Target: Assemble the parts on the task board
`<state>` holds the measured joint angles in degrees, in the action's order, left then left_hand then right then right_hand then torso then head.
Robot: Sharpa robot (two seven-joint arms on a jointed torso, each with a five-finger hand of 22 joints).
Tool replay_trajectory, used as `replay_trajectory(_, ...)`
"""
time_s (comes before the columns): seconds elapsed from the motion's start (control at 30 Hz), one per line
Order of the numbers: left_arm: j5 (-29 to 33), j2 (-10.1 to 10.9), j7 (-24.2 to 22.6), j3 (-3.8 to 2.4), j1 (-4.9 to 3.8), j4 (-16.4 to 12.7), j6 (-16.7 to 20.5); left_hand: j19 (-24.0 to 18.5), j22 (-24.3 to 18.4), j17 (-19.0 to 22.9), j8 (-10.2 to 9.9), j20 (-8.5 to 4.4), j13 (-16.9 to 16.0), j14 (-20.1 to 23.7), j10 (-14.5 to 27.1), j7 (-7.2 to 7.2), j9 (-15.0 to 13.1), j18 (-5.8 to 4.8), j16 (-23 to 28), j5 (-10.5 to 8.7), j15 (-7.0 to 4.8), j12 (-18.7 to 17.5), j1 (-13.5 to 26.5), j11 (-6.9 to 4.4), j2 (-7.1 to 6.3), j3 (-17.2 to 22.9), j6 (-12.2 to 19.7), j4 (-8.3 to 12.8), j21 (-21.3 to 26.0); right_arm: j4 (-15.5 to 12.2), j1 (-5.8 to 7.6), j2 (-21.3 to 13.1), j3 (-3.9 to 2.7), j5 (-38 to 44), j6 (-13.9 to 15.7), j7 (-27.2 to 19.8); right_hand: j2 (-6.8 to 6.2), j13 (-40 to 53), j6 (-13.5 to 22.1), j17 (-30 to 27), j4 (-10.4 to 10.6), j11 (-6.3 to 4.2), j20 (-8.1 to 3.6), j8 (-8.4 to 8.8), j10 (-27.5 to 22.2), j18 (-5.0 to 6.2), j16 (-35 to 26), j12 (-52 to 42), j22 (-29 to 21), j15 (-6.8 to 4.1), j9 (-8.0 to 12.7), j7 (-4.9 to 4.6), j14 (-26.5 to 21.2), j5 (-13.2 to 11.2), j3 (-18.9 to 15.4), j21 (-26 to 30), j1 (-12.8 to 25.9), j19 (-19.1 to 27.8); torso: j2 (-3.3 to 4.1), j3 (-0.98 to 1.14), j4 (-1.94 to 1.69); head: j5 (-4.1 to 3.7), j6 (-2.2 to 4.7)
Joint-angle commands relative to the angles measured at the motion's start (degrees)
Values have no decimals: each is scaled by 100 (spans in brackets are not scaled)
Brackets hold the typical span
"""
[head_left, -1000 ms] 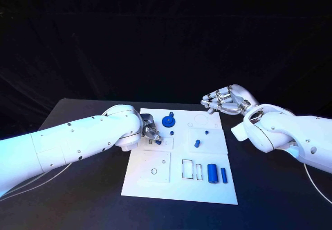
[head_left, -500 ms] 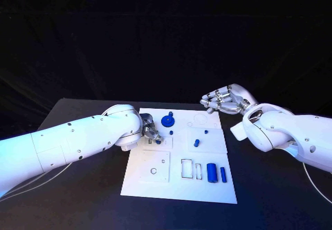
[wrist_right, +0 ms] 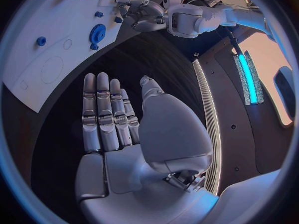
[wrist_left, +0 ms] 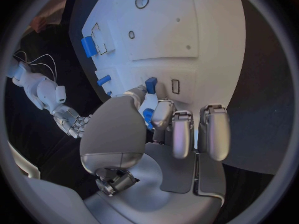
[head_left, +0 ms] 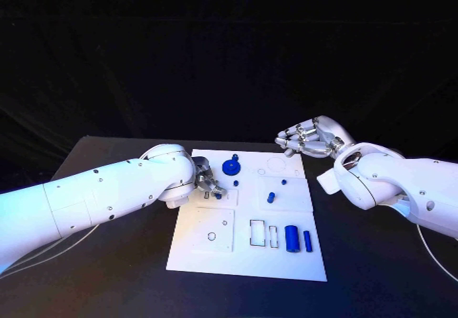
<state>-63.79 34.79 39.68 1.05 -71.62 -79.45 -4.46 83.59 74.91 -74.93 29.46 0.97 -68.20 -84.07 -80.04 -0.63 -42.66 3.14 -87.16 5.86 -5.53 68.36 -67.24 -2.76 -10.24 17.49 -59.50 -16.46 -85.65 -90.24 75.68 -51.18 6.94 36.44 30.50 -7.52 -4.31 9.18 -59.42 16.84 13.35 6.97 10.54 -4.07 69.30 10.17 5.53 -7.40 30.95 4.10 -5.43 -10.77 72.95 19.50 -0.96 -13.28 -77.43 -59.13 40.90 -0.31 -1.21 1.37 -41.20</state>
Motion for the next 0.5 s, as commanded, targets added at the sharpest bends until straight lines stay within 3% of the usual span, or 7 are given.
replay_trajectory(0.03, -2, -12, 49, 0, -1, -5, -34, 45, 597, -1224, -19, 5, -10, -507, -22, -32, -9, -103, -35, -14, -23, 40, 11, -5, 69, -208, -18, -11, -36, -14, -2, 8, 0, 125, -117, -36, 2, -10, 54, -9, -4, -3, 4, -16, -58, 20, -38, -39, -12, 15, 7, 6, -49, -39, -35, 31, 55, 44, 2, -2, -2, -4, -2)
replay_trajectory(0.5, 79, 56, 0, -24, 0, -92, 324, 59, 622, -1224, -26, 6, -37, -507, -29, -35, -31, -107, -35, -24, -13, 67, 367, 1, 319, -1077, -23, -30, -41, 18, -11, 27, 4, 165, -121, -54, -23, -16, 75, -21, -54, 10, 19, -14, -97, 20, -72, -45, -48, 31, 9, -6, -86, -46, -106, 61, 35, 69, 1, -5, -5, -2, -1)
